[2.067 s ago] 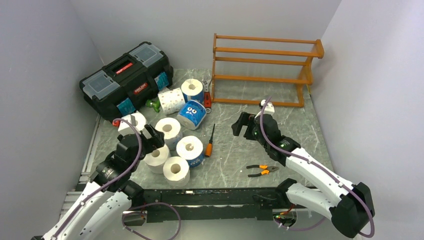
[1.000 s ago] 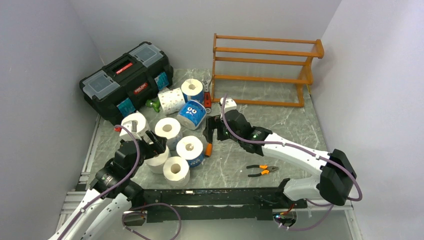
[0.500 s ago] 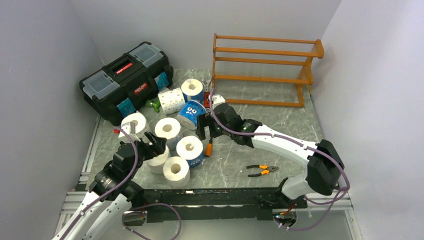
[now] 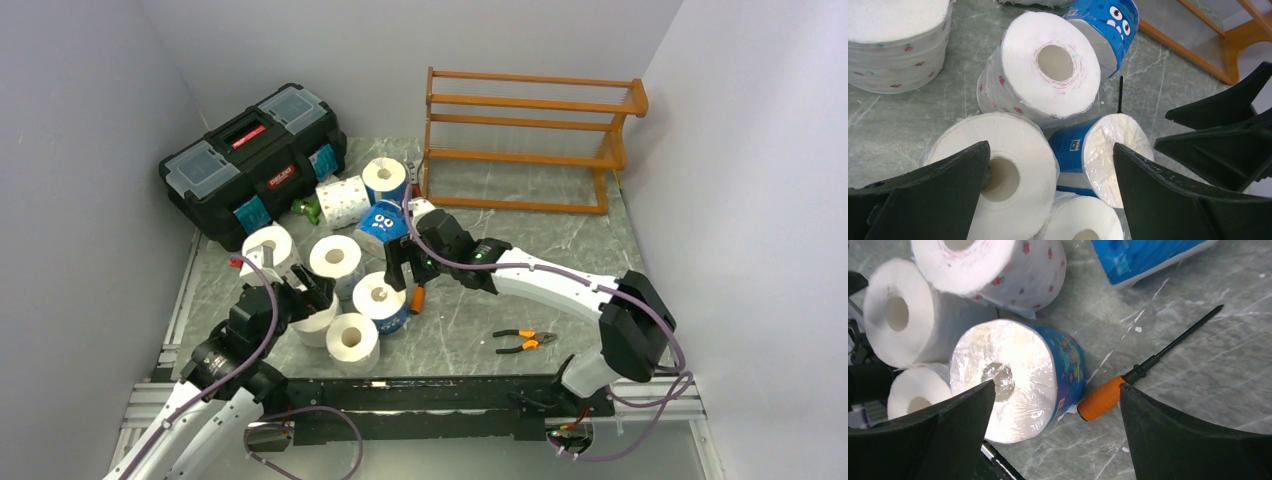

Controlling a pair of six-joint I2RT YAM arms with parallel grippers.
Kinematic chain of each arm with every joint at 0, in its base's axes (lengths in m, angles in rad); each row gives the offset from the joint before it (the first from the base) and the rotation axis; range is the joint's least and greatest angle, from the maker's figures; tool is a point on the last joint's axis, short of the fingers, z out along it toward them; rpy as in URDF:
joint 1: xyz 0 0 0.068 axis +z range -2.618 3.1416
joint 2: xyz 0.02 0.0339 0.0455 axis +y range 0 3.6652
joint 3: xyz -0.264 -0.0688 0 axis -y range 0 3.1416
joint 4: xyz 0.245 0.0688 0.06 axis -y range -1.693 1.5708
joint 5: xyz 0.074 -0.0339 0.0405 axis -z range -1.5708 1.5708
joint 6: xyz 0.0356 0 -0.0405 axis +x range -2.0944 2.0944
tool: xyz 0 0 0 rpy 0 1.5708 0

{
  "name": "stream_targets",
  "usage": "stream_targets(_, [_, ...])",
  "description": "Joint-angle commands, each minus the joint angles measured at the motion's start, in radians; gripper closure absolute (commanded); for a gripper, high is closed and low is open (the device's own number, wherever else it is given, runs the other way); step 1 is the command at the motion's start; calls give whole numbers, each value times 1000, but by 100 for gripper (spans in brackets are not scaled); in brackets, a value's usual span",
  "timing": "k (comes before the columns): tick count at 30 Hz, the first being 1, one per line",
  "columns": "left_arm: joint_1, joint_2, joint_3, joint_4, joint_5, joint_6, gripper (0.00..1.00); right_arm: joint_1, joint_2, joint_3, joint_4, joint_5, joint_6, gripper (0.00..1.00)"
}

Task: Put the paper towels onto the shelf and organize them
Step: Adjust the shelf at the center of the board.

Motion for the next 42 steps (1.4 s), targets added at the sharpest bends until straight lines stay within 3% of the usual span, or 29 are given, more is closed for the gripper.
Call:
stream_targets(1, [0,19,0,29,25,-13,1,24,25,42,16,-36,-19,5])
stream_targets(35, [0,21,-31,17,45,-48,1,73,162,83,-3,8,-8,19])
stream_targets(42, [0,15,-36,8,48,-57,1,83,187,98,-26,35,-2,30])
